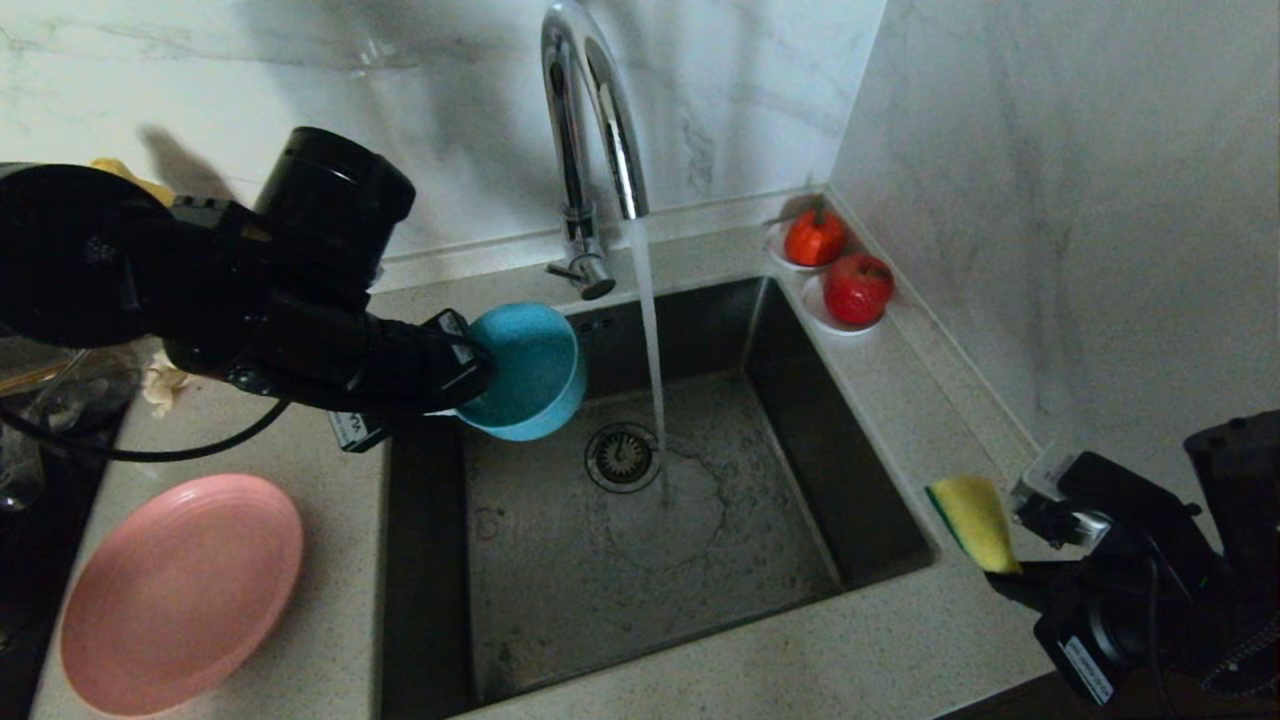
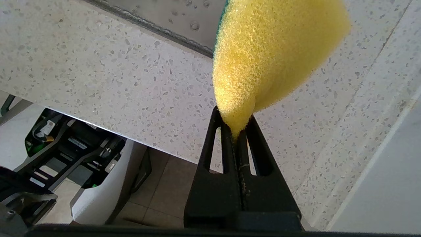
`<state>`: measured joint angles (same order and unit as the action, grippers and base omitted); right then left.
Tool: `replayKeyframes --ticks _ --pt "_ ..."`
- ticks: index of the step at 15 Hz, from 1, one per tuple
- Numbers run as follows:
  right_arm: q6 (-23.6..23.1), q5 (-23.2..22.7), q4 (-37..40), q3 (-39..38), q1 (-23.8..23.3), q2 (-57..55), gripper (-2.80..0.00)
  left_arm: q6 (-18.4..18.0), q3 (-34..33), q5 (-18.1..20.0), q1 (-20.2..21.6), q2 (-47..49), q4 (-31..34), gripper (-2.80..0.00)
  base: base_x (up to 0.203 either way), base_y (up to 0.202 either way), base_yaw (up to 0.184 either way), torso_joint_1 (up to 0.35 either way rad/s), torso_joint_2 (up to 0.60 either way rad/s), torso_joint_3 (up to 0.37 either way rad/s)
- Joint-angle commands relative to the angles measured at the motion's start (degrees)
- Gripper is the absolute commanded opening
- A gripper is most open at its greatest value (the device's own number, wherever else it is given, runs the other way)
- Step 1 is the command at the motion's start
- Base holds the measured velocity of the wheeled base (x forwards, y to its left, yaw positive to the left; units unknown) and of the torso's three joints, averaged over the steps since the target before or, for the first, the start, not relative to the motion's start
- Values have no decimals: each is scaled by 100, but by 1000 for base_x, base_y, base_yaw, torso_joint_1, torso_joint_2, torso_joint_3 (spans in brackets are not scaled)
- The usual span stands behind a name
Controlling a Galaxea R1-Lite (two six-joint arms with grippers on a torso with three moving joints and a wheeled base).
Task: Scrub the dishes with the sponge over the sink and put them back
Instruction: Wash the bowl
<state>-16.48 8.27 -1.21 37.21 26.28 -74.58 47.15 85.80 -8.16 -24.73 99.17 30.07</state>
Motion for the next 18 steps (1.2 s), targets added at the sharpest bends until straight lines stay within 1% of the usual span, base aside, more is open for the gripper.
replayKeyframes --ticks 1,2,5,8,9,14,16,18 --pt "-13 8 -2 6 -9 5 -280 159 284 -231 -206 455 -1 -280 0 0 0 0 0 0" --pt "-13 8 -2 6 -9 -3 -280 247 411 -342 -304 570 -1 -280 0 0 0 0 0 0" --pt "-13 8 -2 -12 -9 -76 -280 379 603 -388 -486 749 -10 -280 0 0 0 0 0 0" --pt "-4 8 -2 -20 -18 -74 -280 764 1005 -402 -533 922 -8 -280 0 0 0 0 0 0" --pt "-4 8 -2 -29 -18 -92 -280 810 1077 -405 -541 989 -10 -280 0 0 0 0 0 0" --pt "-4 -81 -2 -51 -142 -121 -280 814 1319 -420 -672 1295 -23 -280 0 0 0 0 0 0" --pt "-4 -97 -2 -65 -194 -136 -280 817 1547 -661 -709 1470 -59 -280 0 0 0 0 0 0" --pt "-4 -127 -2 -91 -261 -141 -280 840 1730 -760 -729 1561 -63 -280 0 0 0 0 0 0"
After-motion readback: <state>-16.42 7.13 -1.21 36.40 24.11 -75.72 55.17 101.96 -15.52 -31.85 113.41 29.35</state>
